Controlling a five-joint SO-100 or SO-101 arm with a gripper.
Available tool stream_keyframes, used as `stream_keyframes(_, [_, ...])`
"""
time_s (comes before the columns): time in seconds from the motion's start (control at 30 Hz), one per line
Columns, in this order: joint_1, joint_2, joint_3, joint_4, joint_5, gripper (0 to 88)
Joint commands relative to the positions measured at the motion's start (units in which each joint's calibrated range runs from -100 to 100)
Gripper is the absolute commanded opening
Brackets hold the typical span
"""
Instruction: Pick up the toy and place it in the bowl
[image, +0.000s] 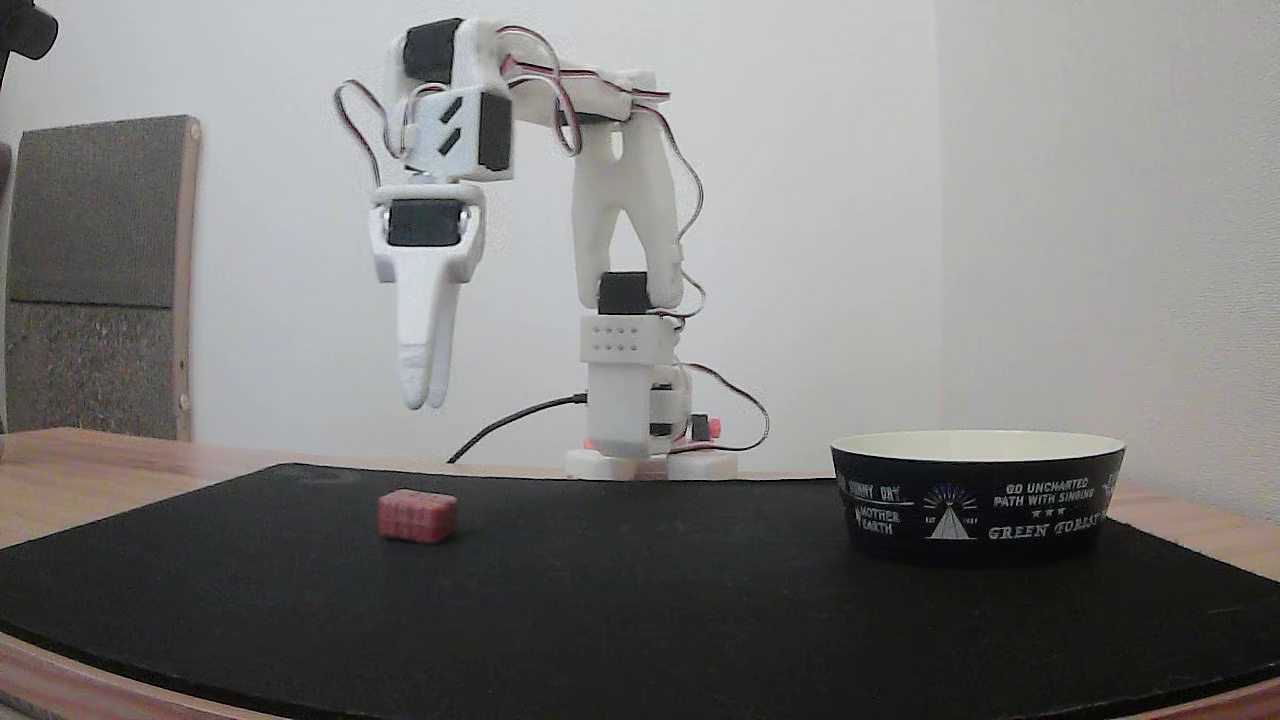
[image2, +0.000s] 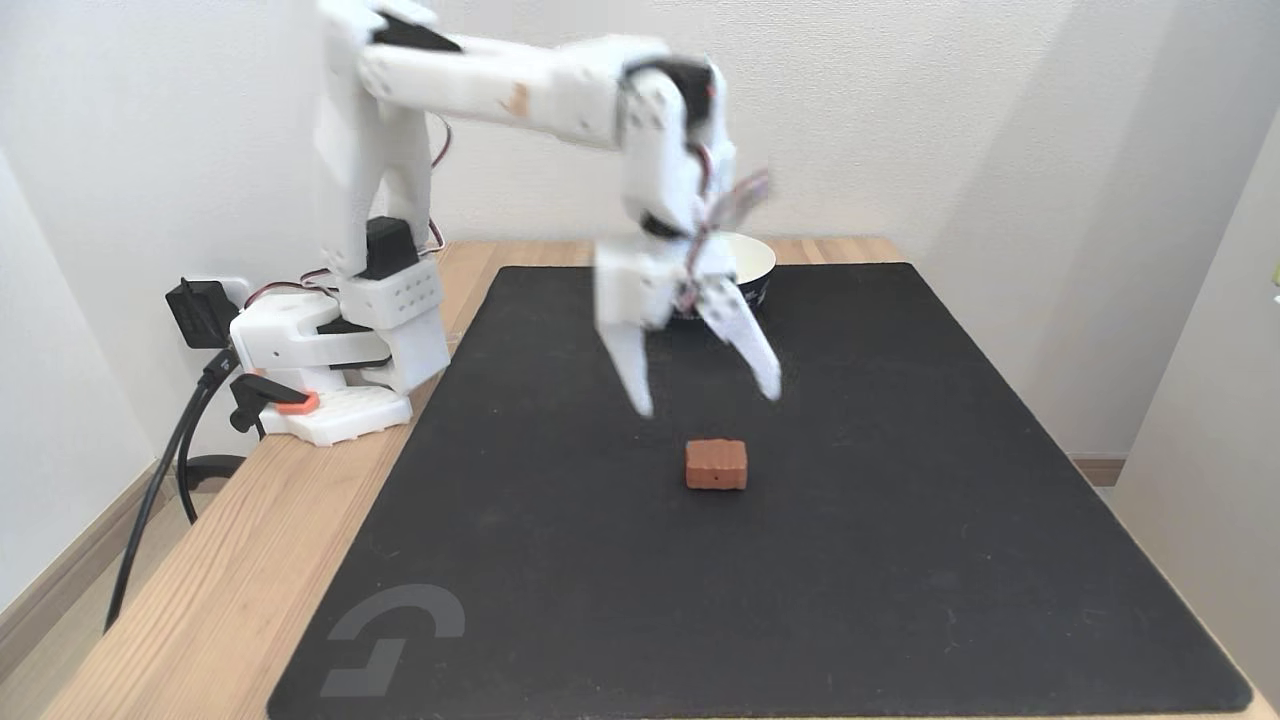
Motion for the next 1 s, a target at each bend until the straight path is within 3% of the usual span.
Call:
stream_keyframes(0.0, [0.21,7.07,-6.97,0.98,2.06,38.1])
stream_keyframes(0.3, [0.04,14.4,-16.61,0.47,3.89,38.1])
stream_keyframes(0.97, [0.46,18.41,-16.34,-2.32,3.47,37.6])
